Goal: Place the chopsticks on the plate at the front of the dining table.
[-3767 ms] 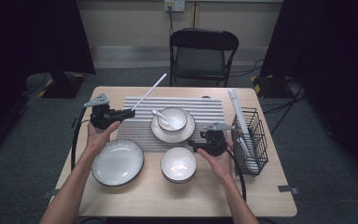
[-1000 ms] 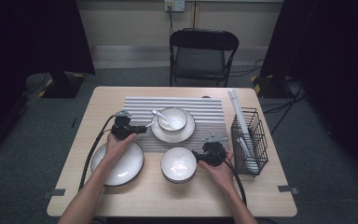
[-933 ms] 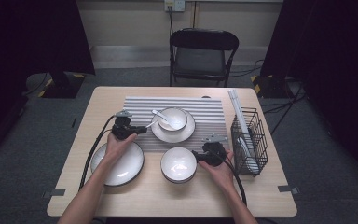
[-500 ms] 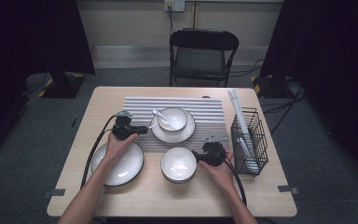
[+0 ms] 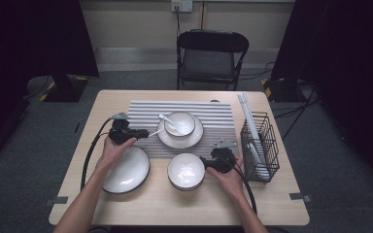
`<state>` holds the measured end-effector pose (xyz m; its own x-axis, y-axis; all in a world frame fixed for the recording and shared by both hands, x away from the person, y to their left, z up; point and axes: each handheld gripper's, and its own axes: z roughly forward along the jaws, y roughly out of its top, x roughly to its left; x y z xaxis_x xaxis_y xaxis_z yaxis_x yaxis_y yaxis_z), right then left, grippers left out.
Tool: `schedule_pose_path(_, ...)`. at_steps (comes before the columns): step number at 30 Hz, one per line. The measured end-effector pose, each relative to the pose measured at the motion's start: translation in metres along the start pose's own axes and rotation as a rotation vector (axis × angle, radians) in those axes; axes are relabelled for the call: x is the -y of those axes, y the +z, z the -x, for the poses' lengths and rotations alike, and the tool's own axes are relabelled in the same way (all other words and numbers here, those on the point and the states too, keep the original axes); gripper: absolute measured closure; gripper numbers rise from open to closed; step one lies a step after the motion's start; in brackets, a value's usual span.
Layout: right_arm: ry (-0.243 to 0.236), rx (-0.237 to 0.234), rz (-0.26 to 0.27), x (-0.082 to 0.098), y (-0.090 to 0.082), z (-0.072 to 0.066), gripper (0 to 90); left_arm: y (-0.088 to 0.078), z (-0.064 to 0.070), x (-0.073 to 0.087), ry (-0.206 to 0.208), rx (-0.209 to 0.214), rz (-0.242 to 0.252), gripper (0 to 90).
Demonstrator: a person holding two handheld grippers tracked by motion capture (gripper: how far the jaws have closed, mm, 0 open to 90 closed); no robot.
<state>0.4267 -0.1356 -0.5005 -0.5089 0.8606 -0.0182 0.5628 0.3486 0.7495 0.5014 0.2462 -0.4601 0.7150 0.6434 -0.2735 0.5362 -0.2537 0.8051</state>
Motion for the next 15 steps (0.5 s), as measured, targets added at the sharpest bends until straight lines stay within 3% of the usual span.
schedule_pose_path(6,0.002,0.001,0.000,0.000,0.000,0.000,26.6,-0.008,0.007,-0.001,0.034,-0.005,-0.012,81.3)
schedule_pose_path(15,0.002,0.001,0.001,0.000,0.000,0.000,26.6,-0.008,0.002,0.014,0.027,0.004,-0.028,79.6)
